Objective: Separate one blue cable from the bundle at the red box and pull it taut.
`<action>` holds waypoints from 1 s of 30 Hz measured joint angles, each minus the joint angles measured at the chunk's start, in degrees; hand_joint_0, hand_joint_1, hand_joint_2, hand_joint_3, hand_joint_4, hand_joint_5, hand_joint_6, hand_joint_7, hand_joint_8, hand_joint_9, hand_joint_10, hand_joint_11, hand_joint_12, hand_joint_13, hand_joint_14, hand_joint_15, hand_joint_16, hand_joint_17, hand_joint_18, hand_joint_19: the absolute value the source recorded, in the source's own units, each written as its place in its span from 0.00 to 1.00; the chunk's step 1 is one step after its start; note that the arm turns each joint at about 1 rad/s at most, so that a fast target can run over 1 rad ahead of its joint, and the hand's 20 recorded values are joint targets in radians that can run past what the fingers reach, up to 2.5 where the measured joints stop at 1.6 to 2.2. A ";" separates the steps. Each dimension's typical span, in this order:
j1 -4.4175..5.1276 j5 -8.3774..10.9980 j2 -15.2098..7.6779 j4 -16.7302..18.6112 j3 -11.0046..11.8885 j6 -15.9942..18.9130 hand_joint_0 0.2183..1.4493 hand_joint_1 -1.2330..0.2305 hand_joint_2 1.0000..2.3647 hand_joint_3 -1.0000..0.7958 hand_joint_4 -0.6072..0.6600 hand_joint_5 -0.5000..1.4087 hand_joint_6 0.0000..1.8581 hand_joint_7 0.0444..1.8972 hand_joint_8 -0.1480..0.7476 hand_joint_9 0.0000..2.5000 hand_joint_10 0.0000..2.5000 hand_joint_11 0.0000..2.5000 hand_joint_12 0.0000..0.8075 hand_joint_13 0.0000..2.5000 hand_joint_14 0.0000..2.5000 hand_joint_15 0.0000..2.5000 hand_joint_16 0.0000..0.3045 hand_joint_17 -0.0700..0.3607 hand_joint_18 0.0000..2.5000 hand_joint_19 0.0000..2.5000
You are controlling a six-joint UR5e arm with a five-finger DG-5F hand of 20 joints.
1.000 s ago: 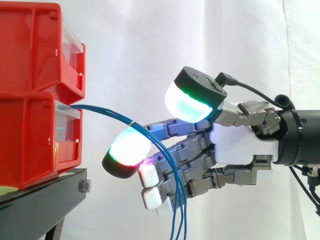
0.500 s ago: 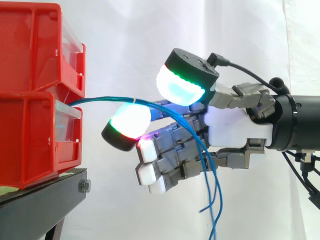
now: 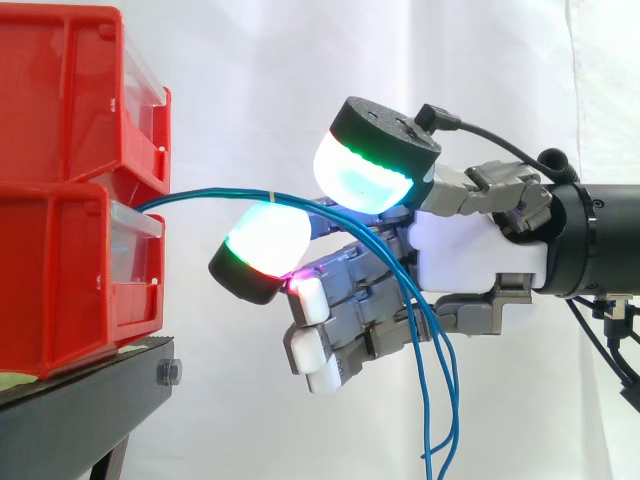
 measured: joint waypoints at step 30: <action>-0.78 -2.84 0.03 -10.57 5.41 0.03 0.30 0.36 0.00 0.28 0.55 0.18 0.48 0.39 0.45 0.38 0.01 0.36 0.36 0.36 0.01 0.26 0.11 0.34 0.26 0.26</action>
